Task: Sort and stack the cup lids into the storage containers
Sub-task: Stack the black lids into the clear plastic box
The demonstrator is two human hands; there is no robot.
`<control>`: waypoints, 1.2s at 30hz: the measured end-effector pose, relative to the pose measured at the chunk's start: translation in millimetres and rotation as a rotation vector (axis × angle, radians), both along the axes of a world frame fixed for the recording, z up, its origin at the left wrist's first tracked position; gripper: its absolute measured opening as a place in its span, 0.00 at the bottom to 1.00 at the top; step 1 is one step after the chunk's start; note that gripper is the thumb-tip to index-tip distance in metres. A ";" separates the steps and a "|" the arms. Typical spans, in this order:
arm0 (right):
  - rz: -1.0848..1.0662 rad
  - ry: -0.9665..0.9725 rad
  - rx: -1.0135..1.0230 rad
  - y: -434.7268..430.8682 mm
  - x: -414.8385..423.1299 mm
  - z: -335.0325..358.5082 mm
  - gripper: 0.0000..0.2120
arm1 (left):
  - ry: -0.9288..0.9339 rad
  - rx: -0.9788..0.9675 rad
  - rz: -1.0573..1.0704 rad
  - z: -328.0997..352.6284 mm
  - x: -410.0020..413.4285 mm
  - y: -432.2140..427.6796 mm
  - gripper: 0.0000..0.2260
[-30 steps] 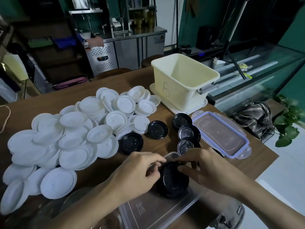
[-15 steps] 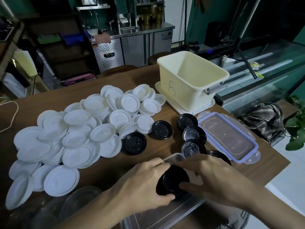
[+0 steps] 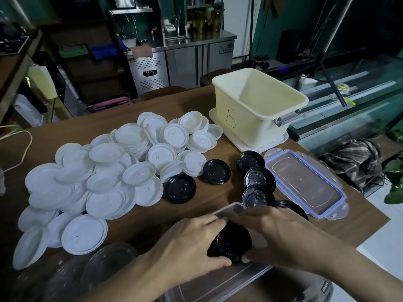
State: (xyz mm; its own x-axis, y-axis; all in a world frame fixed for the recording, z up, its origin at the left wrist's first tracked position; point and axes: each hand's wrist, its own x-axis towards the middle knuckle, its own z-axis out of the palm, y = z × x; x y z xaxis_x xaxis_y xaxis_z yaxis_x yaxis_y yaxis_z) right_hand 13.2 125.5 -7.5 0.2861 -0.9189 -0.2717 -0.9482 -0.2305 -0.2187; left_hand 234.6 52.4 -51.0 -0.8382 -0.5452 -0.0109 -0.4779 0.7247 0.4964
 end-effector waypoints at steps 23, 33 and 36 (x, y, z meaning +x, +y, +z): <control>0.093 0.052 0.032 -4.1 3.2 -9.0 0.30 | -0.216 -0.041 0.000 4.8 -10.5 -4.3 0.28; 0.086 -0.111 -0.153 -0.8 -16.0 -11.1 0.34 | -0.109 0.092 0.035 5.7 -2.2 -6.0 0.33; 0.082 -0.153 -0.205 -2.9 -21.0 -12.1 0.31 | -0.035 0.098 0.025 10.7 1.4 -6.6 0.33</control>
